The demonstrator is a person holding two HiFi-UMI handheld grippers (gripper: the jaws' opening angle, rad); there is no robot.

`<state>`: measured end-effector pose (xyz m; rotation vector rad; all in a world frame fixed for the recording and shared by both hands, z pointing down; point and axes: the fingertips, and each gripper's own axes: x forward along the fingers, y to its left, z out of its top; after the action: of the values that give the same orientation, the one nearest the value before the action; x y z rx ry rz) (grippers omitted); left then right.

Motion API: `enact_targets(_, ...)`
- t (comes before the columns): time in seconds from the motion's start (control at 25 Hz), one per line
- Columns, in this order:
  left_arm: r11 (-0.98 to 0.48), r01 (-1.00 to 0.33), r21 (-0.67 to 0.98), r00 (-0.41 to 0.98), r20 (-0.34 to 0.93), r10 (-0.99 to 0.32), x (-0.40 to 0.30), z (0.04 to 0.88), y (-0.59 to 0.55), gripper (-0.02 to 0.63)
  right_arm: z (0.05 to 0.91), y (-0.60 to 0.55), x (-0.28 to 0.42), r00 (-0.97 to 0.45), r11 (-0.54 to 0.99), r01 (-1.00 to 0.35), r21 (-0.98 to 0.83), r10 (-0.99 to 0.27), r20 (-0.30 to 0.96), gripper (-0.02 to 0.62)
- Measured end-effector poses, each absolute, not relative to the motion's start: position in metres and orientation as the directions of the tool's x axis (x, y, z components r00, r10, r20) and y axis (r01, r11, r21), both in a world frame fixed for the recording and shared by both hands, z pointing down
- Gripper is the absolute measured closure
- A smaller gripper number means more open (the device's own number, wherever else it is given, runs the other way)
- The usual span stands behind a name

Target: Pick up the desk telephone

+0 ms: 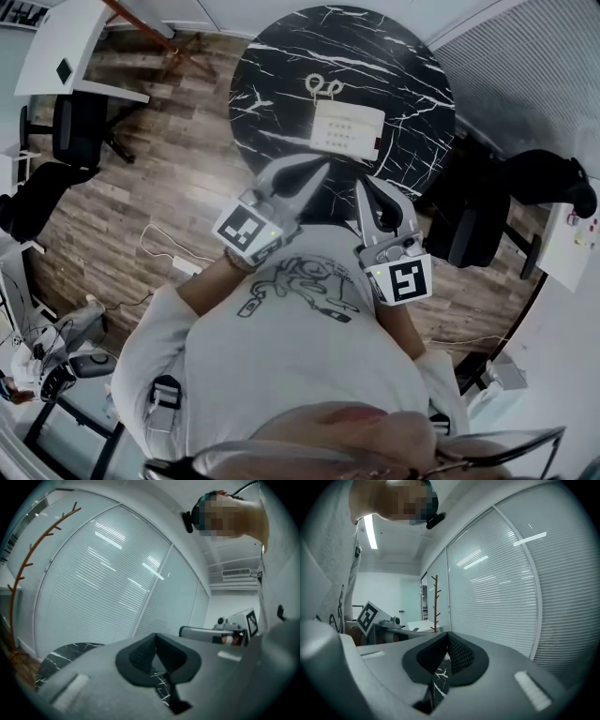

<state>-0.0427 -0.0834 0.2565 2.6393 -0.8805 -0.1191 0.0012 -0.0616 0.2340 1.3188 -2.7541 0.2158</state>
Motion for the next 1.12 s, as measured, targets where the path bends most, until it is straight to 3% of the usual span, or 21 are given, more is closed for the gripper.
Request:
enact_targets(0.48, -0.7, -0.622, 0.351, 0.767, 0.091, -0.636, -0.027, 0.286, -0.091, 0.591, 0.265, -0.07, 0.032, -0.635, 0.631, -0.771, -0.089, -0.749, 0.192, 0.588)
enact_targets(0.76, -0.679, -0.634, 0.37, 0.763, 0.155, -0.628, -0.023, 0.331, -0.108, 0.543, 0.309, -0.092, 0.043, -0.632, 0.637, -0.767, -0.077, -0.732, 0.254, 0.557)
enact_targets(1.12, -0.615, -0.668, 0.419, 0.734, 0.232, -0.638, -0.03, 0.409, -0.145, 0.538, 0.385, -0.123, 0.054, -0.592, 0.596, -0.796, -0.106, -0.73, 0.34, 0.522)
